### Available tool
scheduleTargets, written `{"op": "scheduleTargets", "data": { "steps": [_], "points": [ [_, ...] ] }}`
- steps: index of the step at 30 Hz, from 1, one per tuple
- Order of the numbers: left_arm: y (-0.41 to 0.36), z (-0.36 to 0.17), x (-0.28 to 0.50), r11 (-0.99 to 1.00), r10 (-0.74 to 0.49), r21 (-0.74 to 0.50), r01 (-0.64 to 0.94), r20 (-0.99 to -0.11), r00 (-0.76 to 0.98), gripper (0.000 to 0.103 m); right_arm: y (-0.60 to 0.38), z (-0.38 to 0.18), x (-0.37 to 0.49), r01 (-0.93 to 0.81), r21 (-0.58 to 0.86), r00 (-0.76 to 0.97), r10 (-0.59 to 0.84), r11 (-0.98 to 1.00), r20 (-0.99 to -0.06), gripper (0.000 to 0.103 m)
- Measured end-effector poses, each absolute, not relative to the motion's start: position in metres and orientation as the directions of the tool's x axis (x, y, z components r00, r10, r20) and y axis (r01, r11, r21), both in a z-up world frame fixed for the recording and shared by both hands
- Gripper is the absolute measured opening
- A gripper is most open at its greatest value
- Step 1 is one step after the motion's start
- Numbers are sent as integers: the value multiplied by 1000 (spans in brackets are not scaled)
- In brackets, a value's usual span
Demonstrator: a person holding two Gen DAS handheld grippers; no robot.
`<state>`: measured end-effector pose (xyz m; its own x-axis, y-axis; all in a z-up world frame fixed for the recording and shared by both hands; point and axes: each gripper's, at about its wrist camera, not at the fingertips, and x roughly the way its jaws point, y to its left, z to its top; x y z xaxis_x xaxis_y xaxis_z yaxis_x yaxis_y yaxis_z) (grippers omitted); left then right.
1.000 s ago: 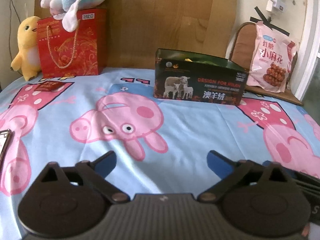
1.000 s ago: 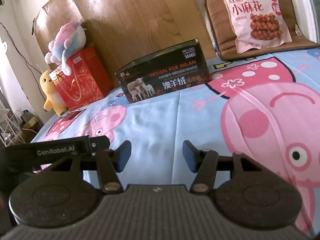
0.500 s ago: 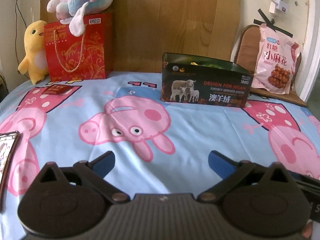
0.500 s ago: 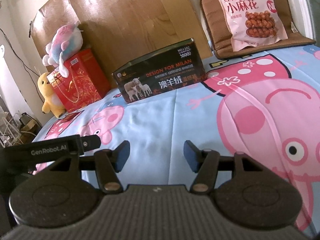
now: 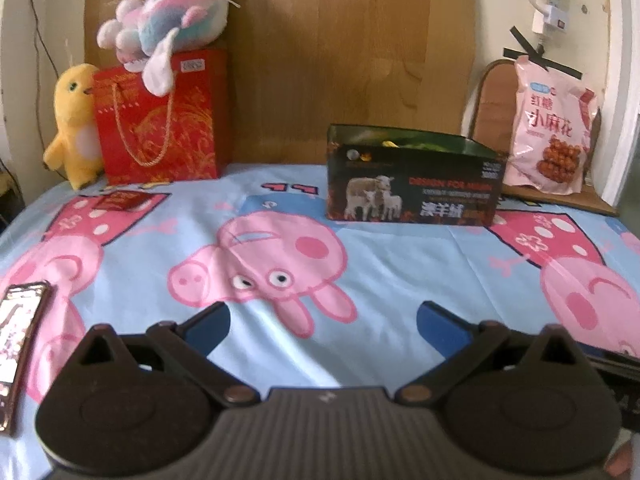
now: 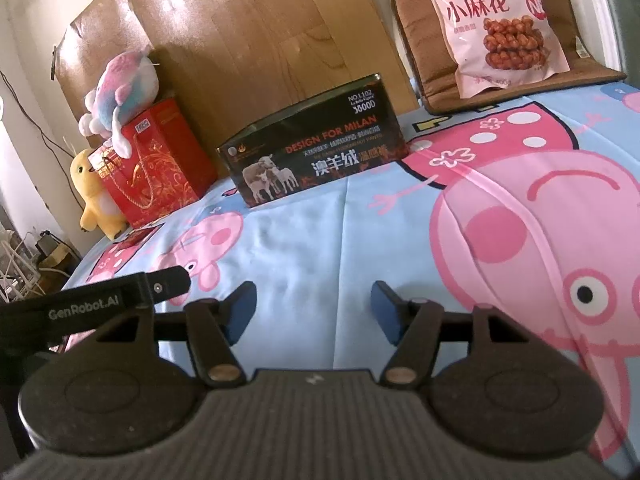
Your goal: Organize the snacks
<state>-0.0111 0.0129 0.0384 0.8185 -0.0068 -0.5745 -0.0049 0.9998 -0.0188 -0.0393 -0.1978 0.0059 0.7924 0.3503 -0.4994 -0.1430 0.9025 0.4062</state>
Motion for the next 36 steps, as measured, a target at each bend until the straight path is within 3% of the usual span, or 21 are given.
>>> {"op": "scheduleTargets", "data": {
  "steps": [14,36],
  "points": [
    [28,37,-6,997,31,-33,-63,-602,798,103,-196,6,-40,-144,406,788,353,902,-505,67],
    [24,38,-7,996,92,49,-78,-579,810,103,-195,6,-41,-144,406,788,352,903,-505,70]
  ]
}}
